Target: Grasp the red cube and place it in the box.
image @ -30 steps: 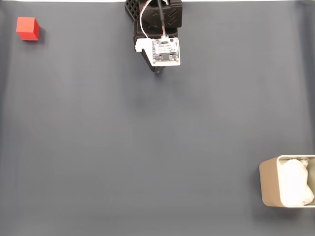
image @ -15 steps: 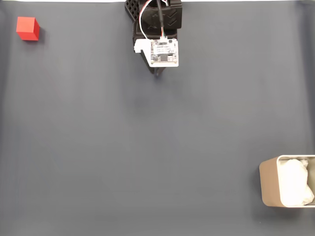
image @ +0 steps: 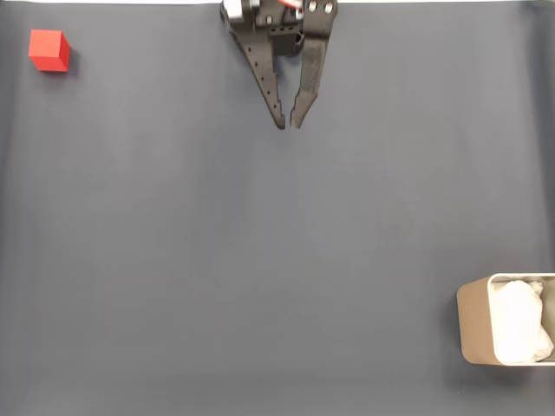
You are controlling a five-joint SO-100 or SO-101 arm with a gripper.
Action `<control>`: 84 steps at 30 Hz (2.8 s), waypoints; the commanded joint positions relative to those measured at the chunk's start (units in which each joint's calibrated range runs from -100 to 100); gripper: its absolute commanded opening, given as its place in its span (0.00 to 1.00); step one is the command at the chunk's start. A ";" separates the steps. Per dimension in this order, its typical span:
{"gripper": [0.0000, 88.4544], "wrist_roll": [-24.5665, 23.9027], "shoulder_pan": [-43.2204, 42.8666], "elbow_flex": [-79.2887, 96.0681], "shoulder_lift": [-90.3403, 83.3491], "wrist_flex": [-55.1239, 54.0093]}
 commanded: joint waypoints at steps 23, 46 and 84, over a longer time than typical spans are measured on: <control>0.00 0.83 5.97 -23.09 15.00 11.95; 0.00 -2.78 20.03 -25.00 17.86 16.13; 0.00 -2.69 45.32 -23.63 25.39 14.57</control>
